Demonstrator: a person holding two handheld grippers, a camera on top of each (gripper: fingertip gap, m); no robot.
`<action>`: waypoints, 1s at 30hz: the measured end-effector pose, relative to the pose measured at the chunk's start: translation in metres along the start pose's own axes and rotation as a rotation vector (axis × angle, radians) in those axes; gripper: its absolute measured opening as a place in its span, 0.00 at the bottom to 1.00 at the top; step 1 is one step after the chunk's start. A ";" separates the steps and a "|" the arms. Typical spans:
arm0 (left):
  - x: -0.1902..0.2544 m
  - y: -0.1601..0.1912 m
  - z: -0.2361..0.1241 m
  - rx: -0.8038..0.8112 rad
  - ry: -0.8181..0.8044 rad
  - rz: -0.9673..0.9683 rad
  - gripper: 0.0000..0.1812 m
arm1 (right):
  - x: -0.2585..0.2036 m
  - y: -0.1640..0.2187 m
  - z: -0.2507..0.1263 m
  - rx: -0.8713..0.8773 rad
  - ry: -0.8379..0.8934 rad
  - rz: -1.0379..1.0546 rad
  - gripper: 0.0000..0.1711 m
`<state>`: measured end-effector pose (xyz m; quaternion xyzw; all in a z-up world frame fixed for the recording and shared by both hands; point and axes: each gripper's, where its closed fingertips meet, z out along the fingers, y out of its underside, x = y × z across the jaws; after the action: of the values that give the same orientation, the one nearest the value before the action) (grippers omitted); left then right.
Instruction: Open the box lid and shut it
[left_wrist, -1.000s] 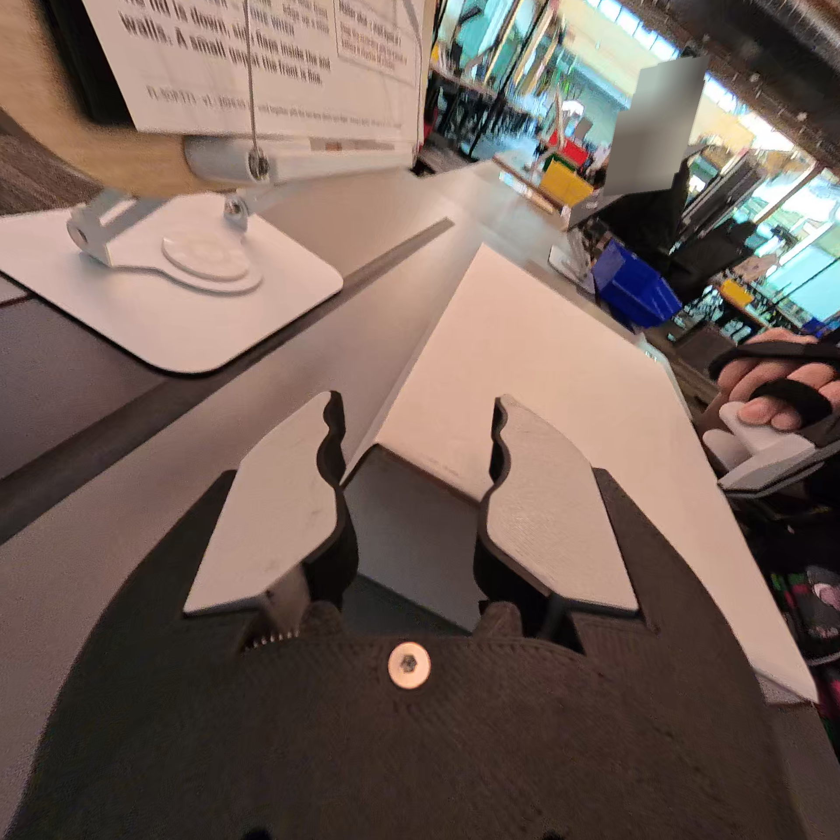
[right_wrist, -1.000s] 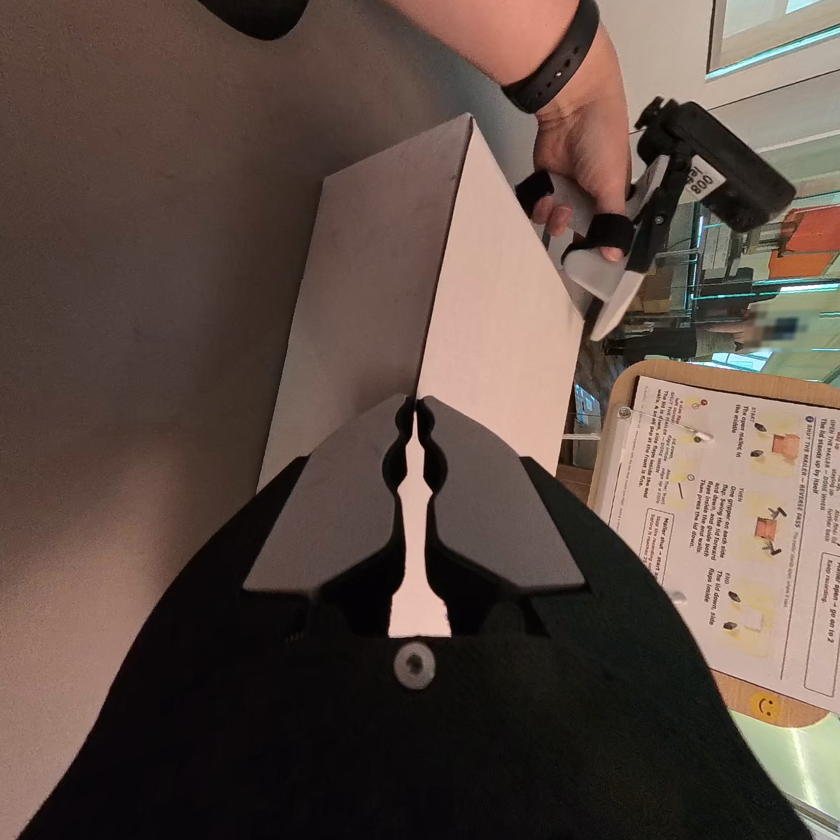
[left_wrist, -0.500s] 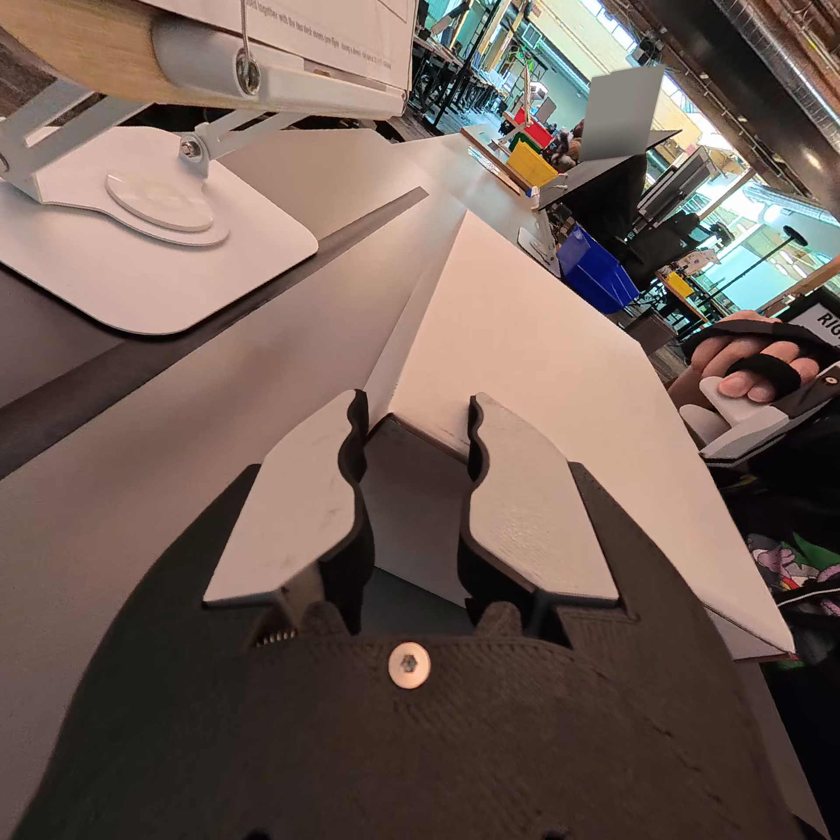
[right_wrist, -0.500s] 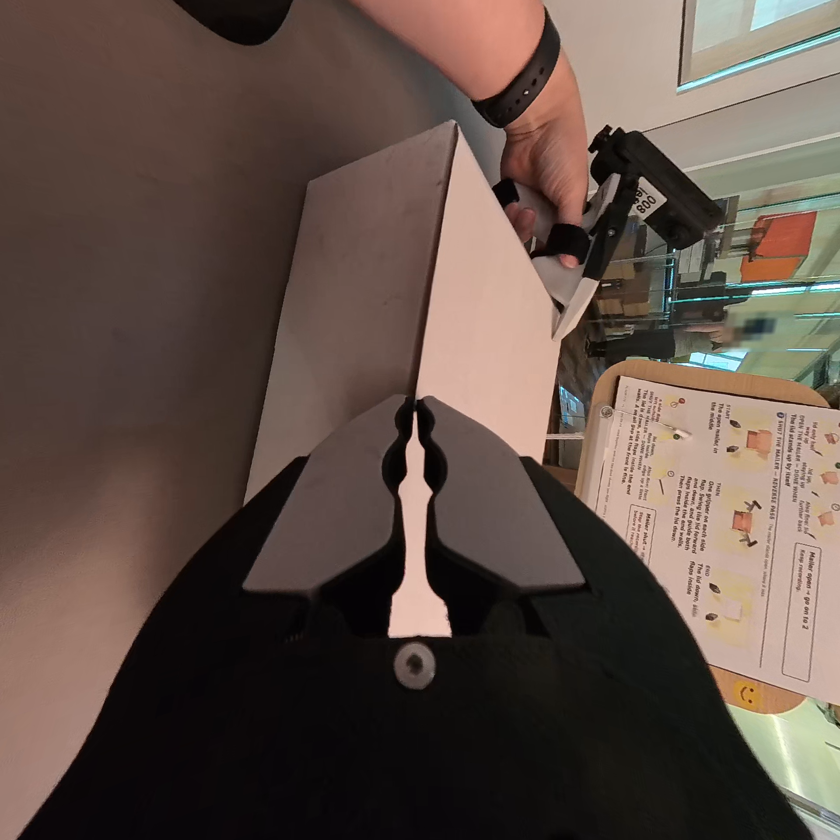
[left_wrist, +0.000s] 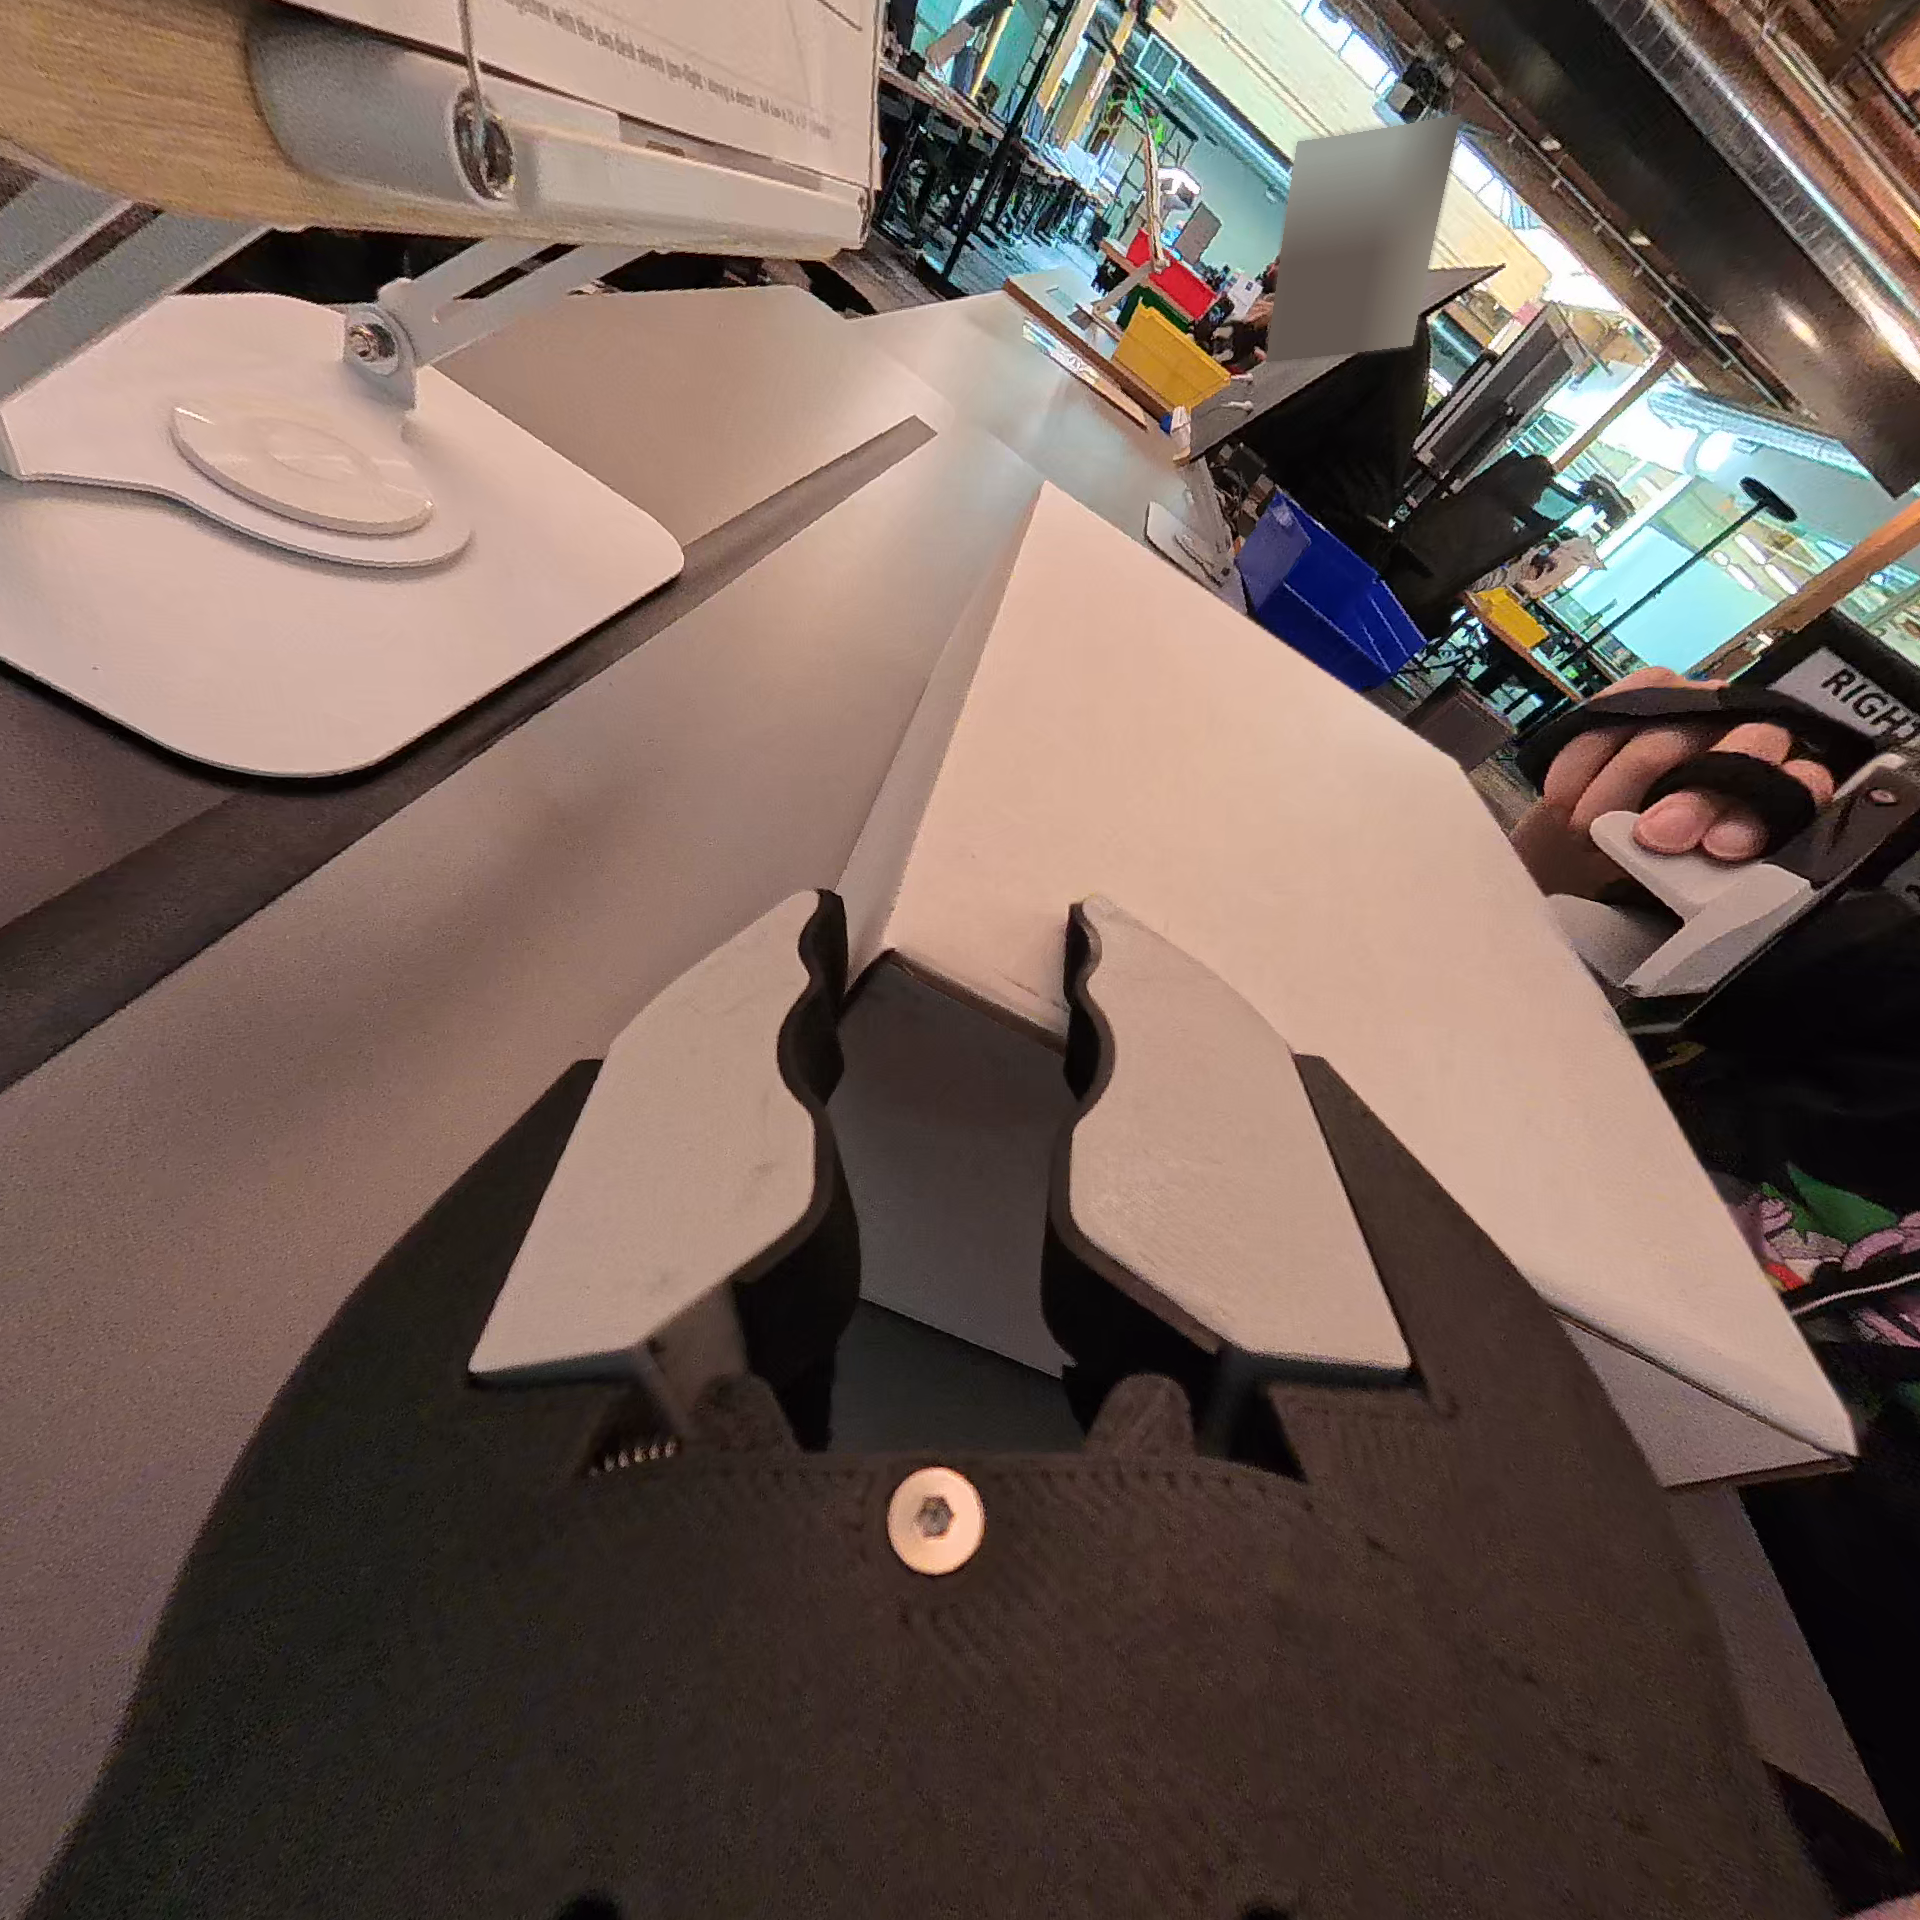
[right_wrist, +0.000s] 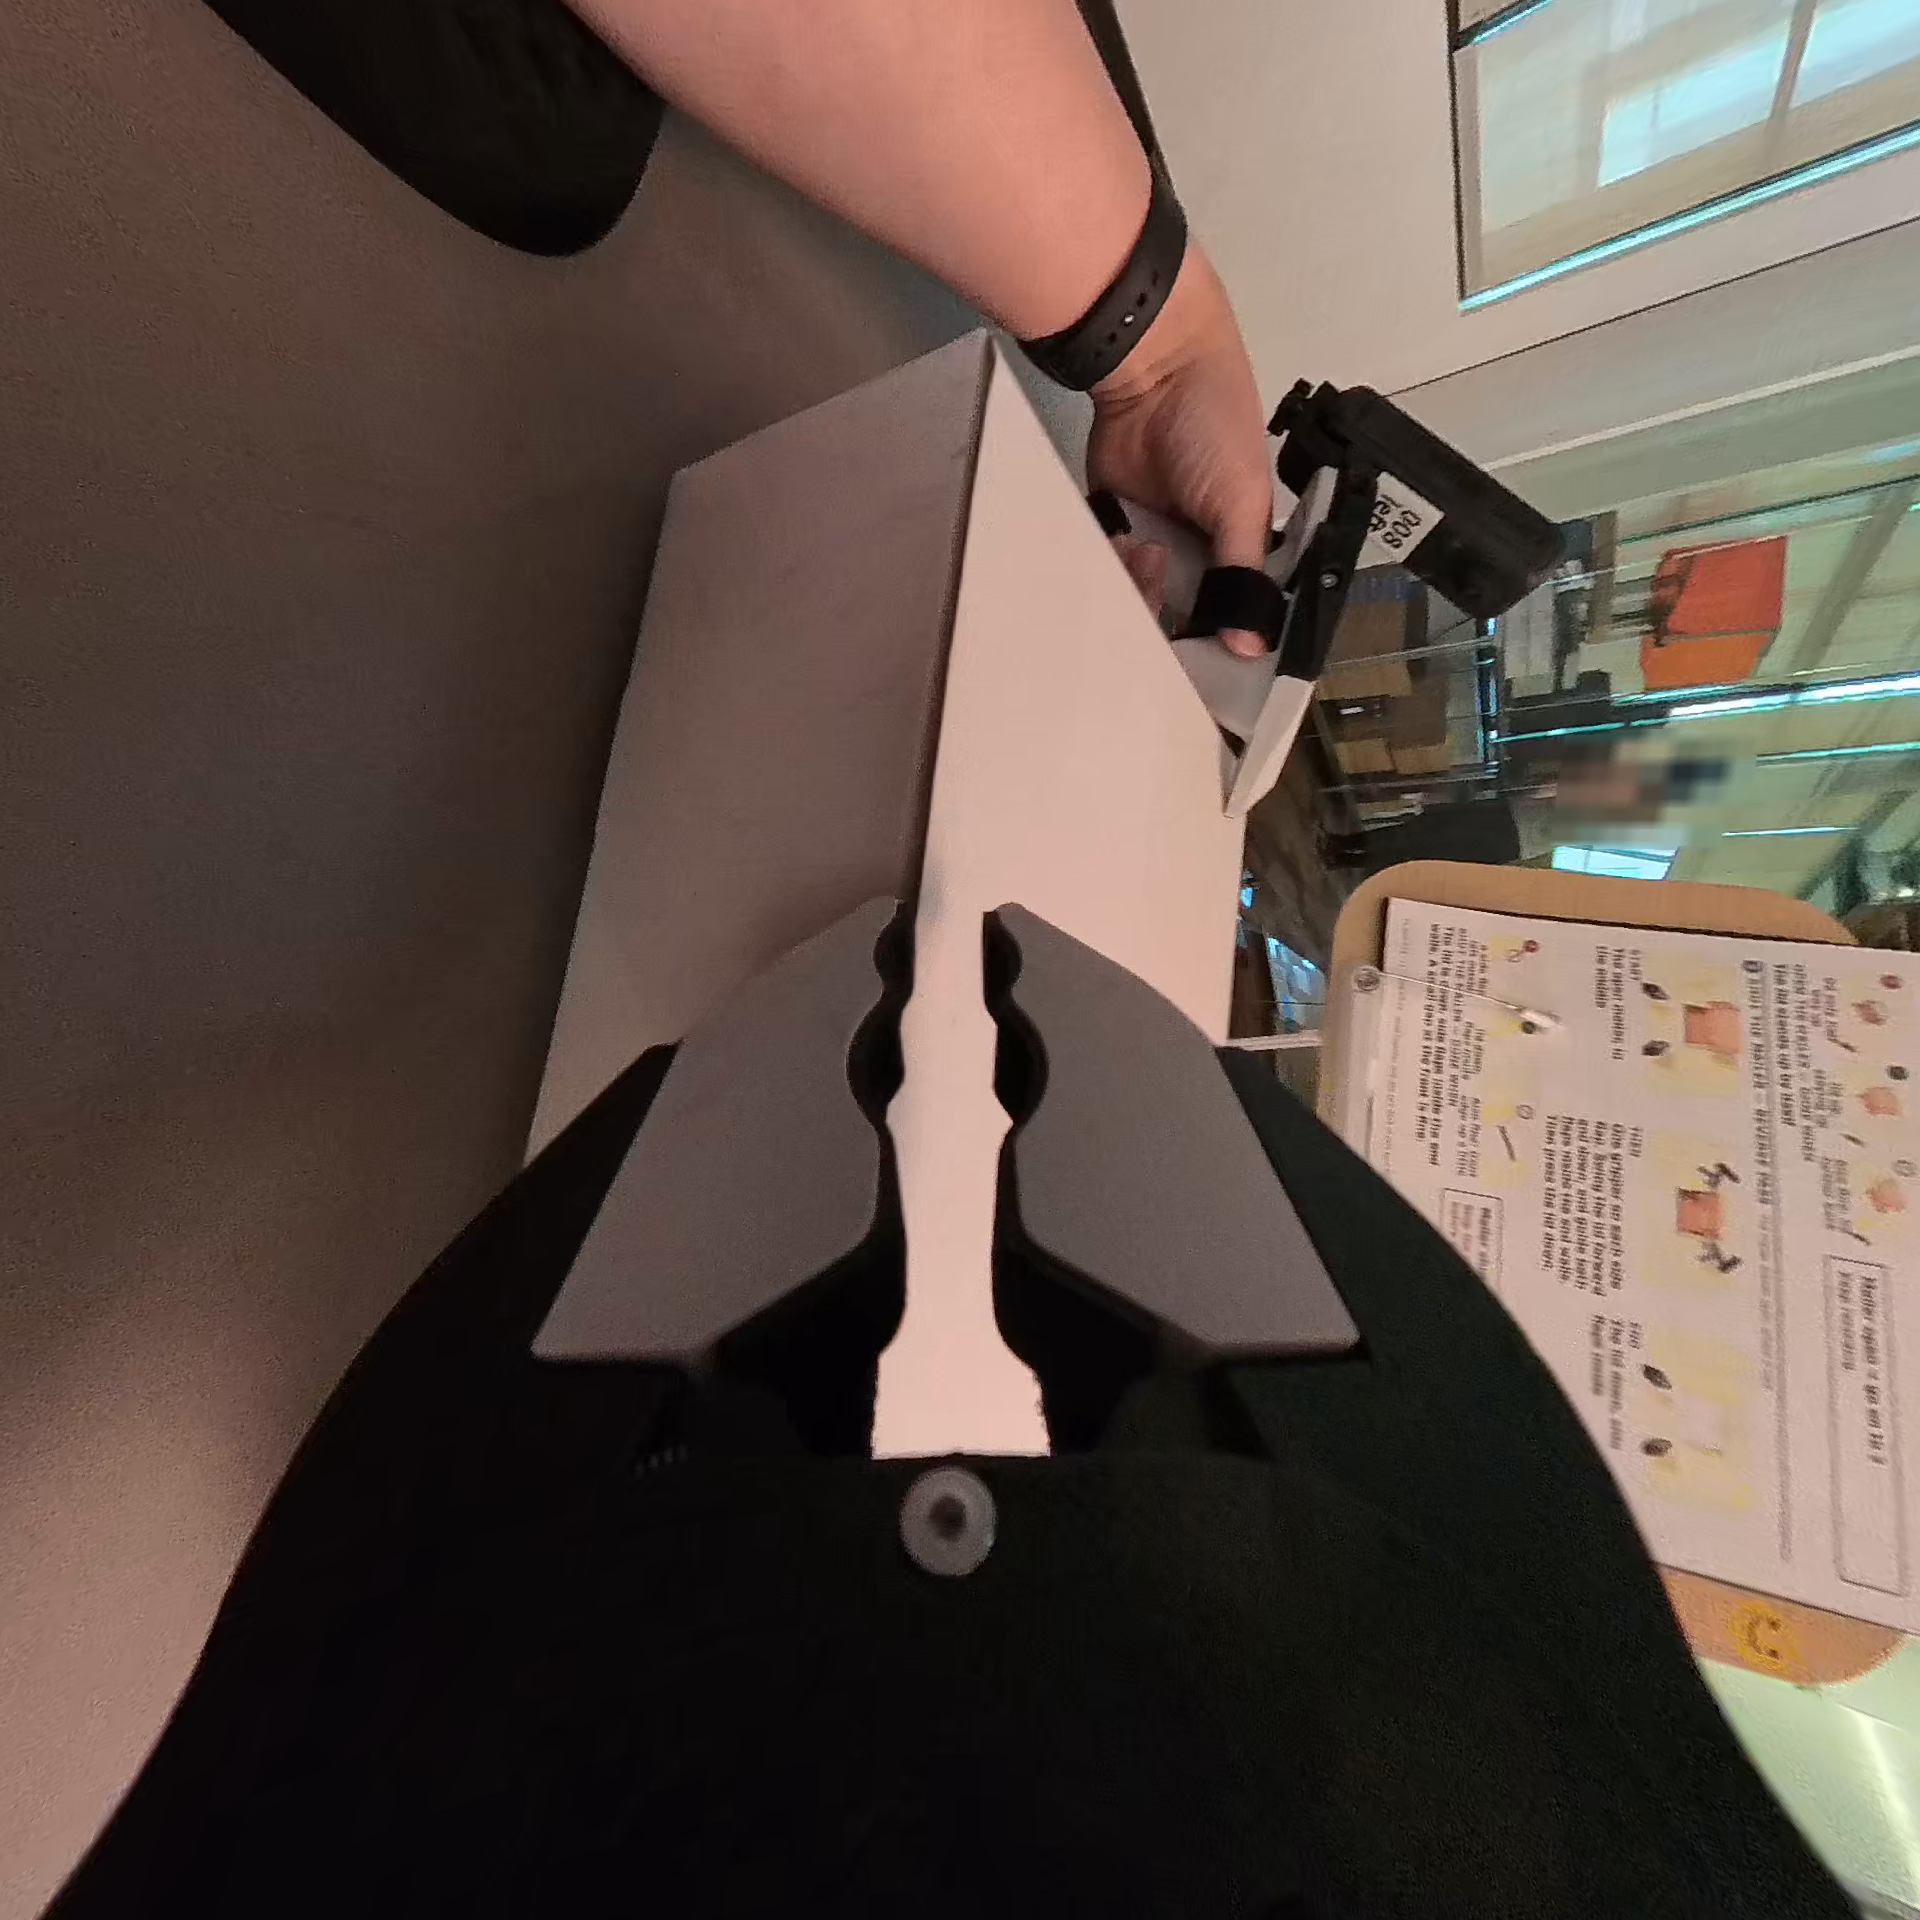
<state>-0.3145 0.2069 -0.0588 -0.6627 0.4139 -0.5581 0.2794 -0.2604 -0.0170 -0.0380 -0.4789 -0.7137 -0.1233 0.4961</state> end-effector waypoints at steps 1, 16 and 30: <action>0.000 0.000 0.000 -0.001 -0.001 0.000 0.22 | -0.001 0.000 0.001 0.002 -0.007 0.008 0.07; 0.001 0.000 -0.001 0.005 -0.001 0.007 0.22 | -0.008 -0.001 0.008 0.033 -0.088 0.148 0.08; 0.003 0.001 -0.002 0.017 0.029 0.001 0.21 | 0.005 -0.013 0.002 0.088 -0.024 0.157 0.03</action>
<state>-0.3164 0.2042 -0.0581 -0.6520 0.4135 -0.5710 0.2791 -0.2723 -0.0198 -0.0308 -0.5125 -0.6845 -0.0467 0.5164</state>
